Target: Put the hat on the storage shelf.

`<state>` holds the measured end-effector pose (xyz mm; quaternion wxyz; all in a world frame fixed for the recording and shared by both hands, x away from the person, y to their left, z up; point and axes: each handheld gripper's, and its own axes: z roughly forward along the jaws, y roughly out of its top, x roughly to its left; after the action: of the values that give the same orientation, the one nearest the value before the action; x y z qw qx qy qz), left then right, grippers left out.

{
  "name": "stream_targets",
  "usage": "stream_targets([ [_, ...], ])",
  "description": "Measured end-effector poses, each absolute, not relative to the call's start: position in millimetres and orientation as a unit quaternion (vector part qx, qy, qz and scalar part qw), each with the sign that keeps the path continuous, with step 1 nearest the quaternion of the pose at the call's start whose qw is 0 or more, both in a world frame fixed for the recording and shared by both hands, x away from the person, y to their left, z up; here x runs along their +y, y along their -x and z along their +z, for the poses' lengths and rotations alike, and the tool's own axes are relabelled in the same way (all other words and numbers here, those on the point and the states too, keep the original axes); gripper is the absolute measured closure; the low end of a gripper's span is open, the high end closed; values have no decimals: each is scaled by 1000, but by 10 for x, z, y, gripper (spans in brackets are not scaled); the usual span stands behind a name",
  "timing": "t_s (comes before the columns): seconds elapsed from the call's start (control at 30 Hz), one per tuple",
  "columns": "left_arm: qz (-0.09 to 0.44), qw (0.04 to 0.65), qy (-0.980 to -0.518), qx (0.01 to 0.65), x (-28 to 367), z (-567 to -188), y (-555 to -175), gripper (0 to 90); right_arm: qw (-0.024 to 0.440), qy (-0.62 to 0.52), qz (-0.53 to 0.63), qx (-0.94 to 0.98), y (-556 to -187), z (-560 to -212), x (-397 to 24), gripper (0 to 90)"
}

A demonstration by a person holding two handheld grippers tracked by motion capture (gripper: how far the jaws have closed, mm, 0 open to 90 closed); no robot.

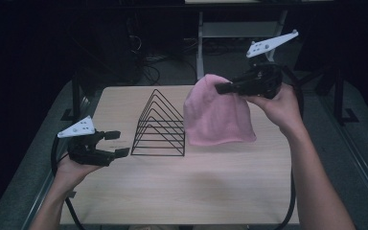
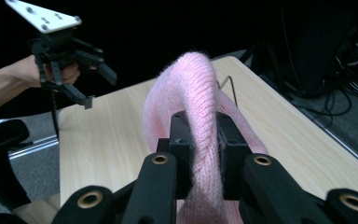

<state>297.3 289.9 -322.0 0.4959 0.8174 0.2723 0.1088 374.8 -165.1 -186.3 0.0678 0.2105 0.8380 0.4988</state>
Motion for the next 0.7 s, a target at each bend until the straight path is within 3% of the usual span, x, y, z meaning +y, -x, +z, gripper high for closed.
stream_targets([
  [0.7, 87, 504, -827, 233, 2634, -2973, -3100, 249, 47, -139, 510, 848, -3755, -1600, -1037, 795],
])
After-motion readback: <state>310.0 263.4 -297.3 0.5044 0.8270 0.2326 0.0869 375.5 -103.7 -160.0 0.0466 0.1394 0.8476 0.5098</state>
